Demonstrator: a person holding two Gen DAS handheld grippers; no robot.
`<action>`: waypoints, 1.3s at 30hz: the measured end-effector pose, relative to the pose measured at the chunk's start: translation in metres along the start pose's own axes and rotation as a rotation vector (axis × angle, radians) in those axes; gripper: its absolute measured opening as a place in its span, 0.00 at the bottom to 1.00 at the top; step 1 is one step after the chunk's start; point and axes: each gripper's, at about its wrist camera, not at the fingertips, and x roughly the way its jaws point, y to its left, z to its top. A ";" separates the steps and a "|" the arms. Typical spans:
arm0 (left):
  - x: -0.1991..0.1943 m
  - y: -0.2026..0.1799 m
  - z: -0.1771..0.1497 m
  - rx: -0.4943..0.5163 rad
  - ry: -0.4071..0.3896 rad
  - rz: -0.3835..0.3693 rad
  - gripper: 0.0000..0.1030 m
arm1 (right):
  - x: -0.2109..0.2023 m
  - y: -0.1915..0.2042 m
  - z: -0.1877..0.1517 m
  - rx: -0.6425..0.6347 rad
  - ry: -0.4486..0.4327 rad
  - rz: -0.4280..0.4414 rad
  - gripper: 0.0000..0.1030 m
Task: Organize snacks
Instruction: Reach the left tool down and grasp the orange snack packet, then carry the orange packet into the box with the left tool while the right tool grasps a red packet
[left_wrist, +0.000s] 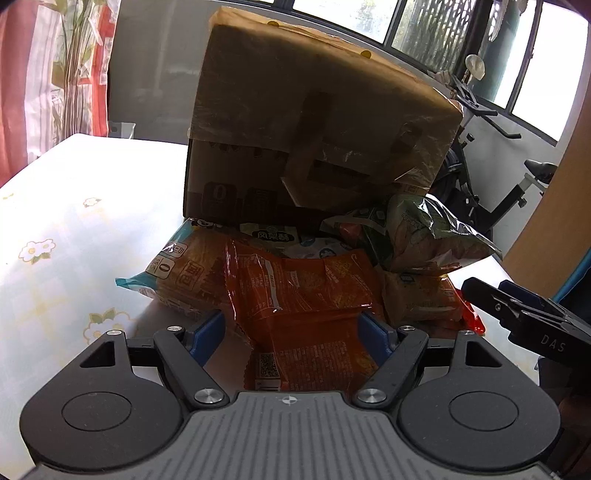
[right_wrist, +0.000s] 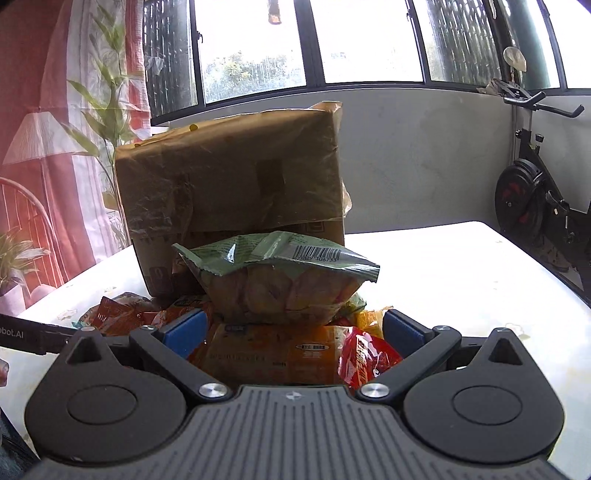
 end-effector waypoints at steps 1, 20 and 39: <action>0.001 0.001 -0.001 -0.009 0.004 -0.008 0.81 | 0.000 -0.002 0.000 0.006 0.001 -0.001 1.00; 0.035 -0.003 -0.015 -0.054 0.059 -0.128 0.66 | 0.012 -0.010 -0.007 0.036 0.056 0.012 0.98; -0.032 -0.007 0.009 0.019 -0.172 -0.093 0.45 | 0.016 -0.019 -0.002 0.012 0.122 -0.066 0.86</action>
